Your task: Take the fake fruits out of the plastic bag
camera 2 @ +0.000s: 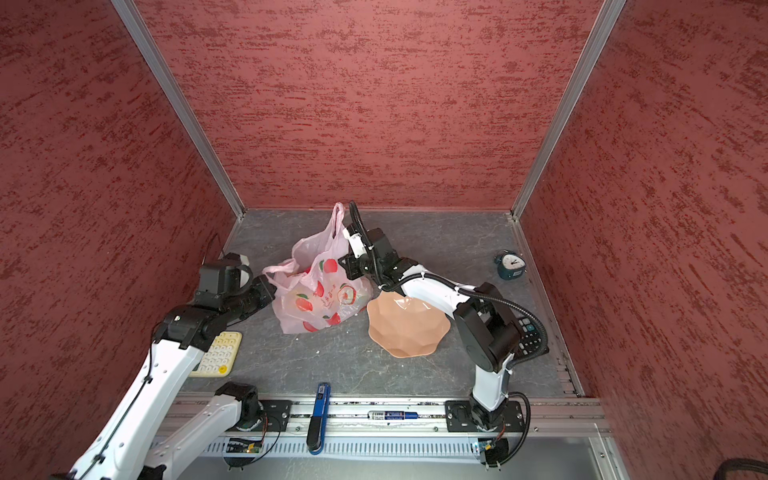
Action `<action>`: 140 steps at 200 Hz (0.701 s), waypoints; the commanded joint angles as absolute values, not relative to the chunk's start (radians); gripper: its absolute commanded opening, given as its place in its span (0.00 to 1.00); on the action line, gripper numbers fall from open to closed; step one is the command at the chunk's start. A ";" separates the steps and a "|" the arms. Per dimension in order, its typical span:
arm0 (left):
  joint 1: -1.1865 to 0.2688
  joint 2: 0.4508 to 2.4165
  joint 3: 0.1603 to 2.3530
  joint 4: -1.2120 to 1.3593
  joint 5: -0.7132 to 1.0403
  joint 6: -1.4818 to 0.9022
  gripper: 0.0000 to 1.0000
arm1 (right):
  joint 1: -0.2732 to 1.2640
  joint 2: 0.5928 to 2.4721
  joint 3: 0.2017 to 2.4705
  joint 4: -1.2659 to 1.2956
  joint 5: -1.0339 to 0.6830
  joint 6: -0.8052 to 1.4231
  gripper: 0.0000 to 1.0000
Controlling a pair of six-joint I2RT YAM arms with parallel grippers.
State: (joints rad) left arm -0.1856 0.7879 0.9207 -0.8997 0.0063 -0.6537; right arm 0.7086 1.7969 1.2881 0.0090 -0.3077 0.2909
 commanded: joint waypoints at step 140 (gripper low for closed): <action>-0.189 0.678 0.733 -1.133 -0.040 -0.984 0.12 | 0.708 1.670 1.021 0.013 -0.243 0.260 0.13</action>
State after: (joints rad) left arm -0.1864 0.6914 0.7460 -1.1187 -0.0574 -0.9367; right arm 0.7090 1.6550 1.0267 -0.0376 -0.2779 0.2577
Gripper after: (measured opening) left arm 0.085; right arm 0.131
